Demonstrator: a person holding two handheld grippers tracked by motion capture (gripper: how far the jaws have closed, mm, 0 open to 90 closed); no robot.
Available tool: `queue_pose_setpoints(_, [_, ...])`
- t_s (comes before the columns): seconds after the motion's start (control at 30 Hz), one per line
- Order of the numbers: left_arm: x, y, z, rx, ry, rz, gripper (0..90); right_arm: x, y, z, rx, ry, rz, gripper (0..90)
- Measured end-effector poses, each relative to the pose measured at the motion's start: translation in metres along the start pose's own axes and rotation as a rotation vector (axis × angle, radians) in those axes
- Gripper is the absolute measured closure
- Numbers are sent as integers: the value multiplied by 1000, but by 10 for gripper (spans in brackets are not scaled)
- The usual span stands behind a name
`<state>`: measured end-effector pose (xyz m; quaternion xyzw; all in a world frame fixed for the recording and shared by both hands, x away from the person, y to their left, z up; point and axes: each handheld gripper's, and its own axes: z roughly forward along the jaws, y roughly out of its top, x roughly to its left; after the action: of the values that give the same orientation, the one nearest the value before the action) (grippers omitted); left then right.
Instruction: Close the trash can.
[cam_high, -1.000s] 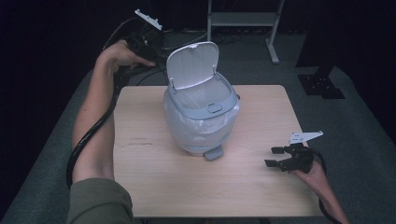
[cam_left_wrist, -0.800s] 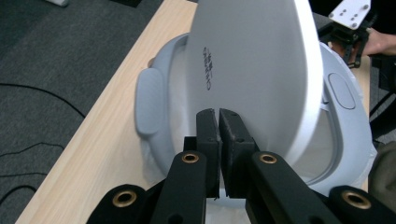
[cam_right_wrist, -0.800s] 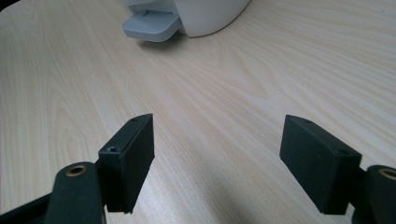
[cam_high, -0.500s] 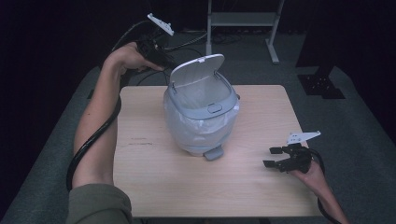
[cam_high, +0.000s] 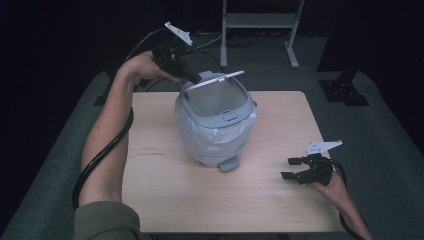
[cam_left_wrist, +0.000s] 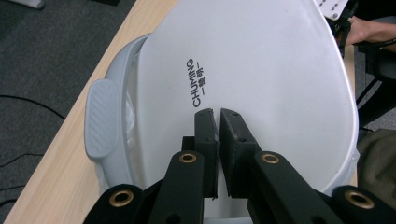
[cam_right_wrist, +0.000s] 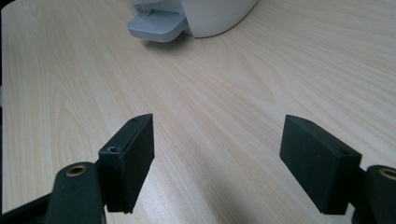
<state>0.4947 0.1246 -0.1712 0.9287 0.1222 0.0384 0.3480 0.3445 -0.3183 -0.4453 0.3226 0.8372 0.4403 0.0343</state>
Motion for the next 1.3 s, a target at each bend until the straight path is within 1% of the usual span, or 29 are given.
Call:
queue_pose_setpoints(0.13, [-3, 0, 4, 2, -8, 3, 852, 1, 1, 1, 4, 0, 1, 250])
queue_pose_setpoints(0.43, [-11, 4, 11, 9, -27, 29, 841, 2, 2, 3, 9, 2, -8, 250])
queue_pose_setpoints(0.77, [-19, 7, 23, 18, -49, 56, 816, 3, 3, 5, 15, 5, -10, 250])
queue_pose_setpoints(0.83, [-21, 7, 26, 15, -54, 51, 807, 3, 3, 5, 12, 6, -11, 250])
queue_pose_setpoints(0.87, [-21, 7, 27, 20, -56, 58, 803, 3, 3, 5, 11, 6, -13, 250])
queue_pose_setpoints(1.13, [-25, 7, 36, 24, -70, 66, 781, 4, 3, 6, 14, 4, -15, 250])
queue_pose_setpoints(1.3, [-28, 9, 44, 38, -76, 76, 766, 4, 3, 7, 17, 4, -15, 250])
